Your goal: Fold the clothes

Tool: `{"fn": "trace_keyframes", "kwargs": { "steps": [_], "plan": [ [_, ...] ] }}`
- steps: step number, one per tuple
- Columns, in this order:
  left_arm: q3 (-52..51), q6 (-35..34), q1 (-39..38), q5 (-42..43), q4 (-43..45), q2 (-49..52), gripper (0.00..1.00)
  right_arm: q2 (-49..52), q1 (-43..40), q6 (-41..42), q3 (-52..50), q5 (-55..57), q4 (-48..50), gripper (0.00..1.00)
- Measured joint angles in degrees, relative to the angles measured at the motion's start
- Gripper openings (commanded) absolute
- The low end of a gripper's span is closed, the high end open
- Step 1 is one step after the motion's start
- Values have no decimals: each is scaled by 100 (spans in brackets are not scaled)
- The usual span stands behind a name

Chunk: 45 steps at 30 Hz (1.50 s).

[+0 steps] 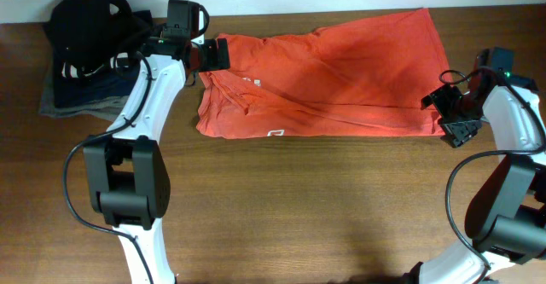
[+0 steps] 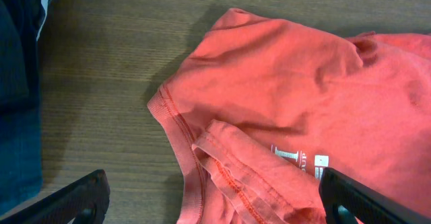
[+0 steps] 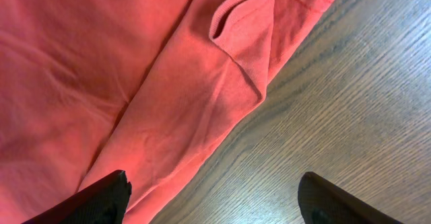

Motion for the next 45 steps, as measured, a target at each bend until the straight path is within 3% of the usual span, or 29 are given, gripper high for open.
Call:
{"fn": "trace_keyframes", "kwargs": {
  "steps": [9,15,32,36,45],
  "plan": [
    [0,0,0,0,-50,0,99,59,0,114,-50,319,168,78],
    [0,0,0,0,-61,0,99,249,0,-122,-70,387,599,58],
    [2,0,0,0,-122,0,99,627,0,-184,-85,813,1217,59],
    [0,0,0,0,-146,0,99,702,0,-177,-85,831,1375,53],
    [0,0,0,0,-188,0,99,708,0,-140,-85,975,1375,52]
  ]
}}
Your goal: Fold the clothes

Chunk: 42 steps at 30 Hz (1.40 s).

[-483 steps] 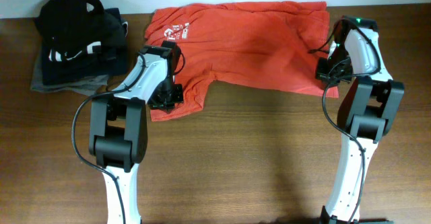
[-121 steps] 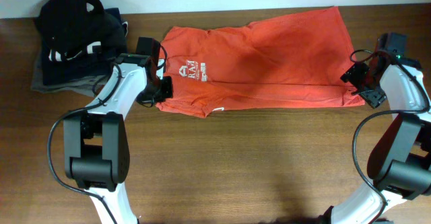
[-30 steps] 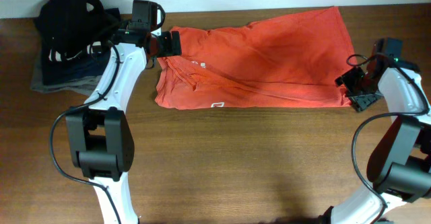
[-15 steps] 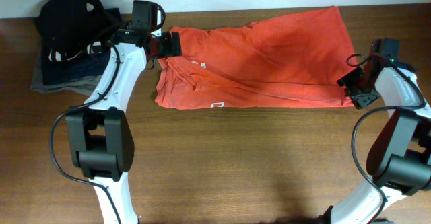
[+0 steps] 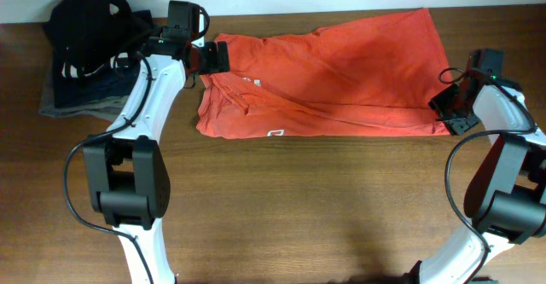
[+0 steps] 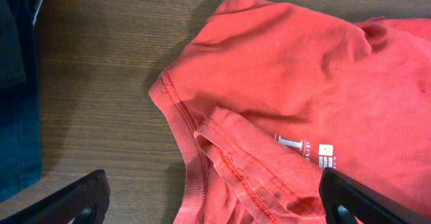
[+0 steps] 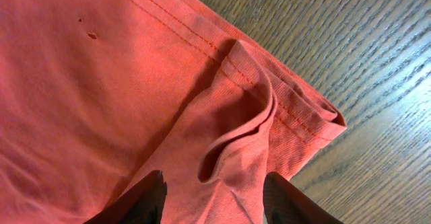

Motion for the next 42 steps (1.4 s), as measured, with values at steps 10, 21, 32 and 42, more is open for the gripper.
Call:
{"fn": "trace_keyframes", "kwargs": {
  "steps": [10,21,32,42],
  "plan": [
    [0,0,0,0,0,0,99,94,0,2,0,131,2,50],
    [0,0,0,0,0,0,99,315,0,4,-4,170,50,30],
    [0,0,0,0,0,0,99,323,0,0,553,173,-382,11],
    [0,0,0,0,0,0,99,323,0,17,621,280,-459,39]
  ]
}}
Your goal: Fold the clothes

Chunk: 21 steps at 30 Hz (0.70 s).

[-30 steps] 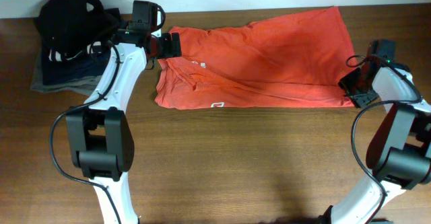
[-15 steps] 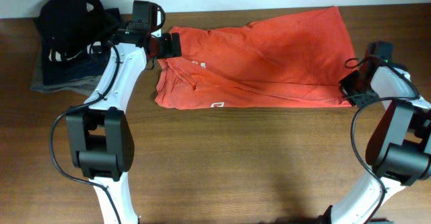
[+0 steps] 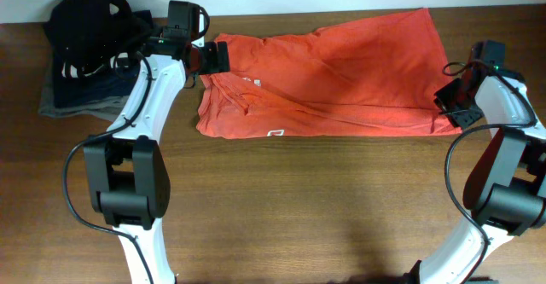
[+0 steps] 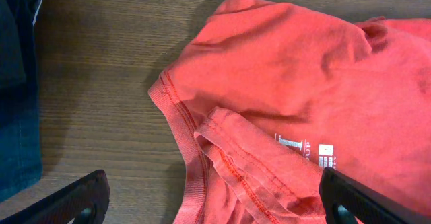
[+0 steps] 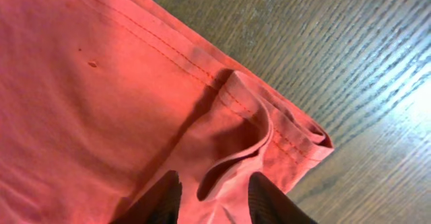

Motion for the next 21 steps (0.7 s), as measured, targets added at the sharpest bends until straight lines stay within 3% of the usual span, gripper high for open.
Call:
{"fn": "trace_keyframes", "kwargs": {
  "steps": [12,17,21],
  "plan": [
    [0,0,0,0,0,0,99,63,0,4,0,20,-39,38],
    [0,0,0,0,0,0,99,271,0,0,0,17,-48,32],
    [0,0,0,0,0,0,99,286,0,0,0,17,-57,18]
  ]
}}
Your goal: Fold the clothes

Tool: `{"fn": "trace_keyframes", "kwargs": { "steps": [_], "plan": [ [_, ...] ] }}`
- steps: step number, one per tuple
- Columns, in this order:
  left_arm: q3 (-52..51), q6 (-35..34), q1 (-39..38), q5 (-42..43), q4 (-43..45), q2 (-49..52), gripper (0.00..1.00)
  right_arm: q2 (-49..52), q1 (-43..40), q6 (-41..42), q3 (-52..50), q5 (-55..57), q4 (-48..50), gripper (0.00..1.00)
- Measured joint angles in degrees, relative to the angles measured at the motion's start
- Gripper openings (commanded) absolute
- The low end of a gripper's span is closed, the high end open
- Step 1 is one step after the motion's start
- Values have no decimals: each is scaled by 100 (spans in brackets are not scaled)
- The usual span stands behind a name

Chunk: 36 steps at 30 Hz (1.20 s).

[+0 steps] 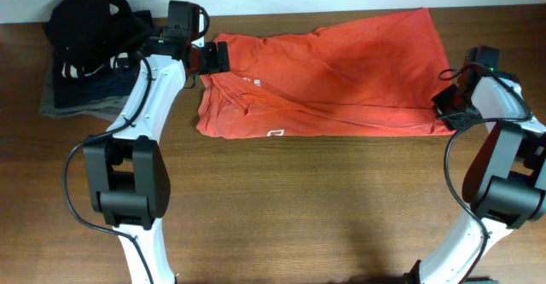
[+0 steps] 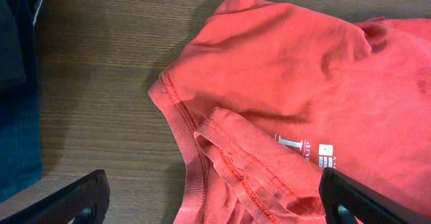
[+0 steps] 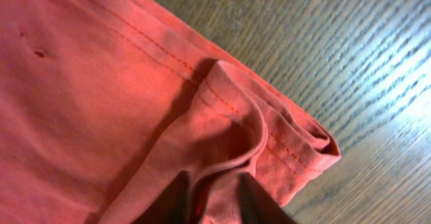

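A red shirt [image 1: 333, 71] lies flat across the far side of the wooden table, its edges doubled over. My left gripper [image 1: 211, 56] hovers open over the shirt's far left corner. In the left wrist view its fingers [image 2: 81, 197] stand wide apart over a ribbed edge and a folded hem of the shirt [image 2: 289, 83]. My right gripper [image 1: 450, 112] is at the near right corner. There its two fingers [image 3: 180, 200] pinch a raised fold of the shirt's hem [image 3: 269, 130].
A pile of dark clothes [image 1: 85, 37] sits at the far left corner, with blue denim [image 2: 17, 116] close to the left gripper. The table's far edge meets a pale wall. Bare wood [image 1: 299, 207] fills the near half.
The right gripper's fingers have drawn closer together on the raised hem fold at the shirt's near right corner. The left gripper and the shirt lie as before.
First the right gripper stood wide open, higher, beside the shirt's near right corner. Then it was low over the hem fold with fingers narrower, narrower again later, and now shut on the fold. The left gripper stayed open over the far left corner.
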Motion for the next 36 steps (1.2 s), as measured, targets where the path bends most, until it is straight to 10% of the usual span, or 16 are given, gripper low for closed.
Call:
{"fn": "trace_keyframes", "kwargs": {
  "steps": [5,29,36],
  "plan": [
    [0,0,0,0,0,0,99,0,0,4,0,0,39,4],
    [0,0,0,0,0,0,99,2,0,7,599,0,1163,4],
    [0,0,0,0,0,0,99,2,0,-7,599,0,1314,67]
  ]
}}
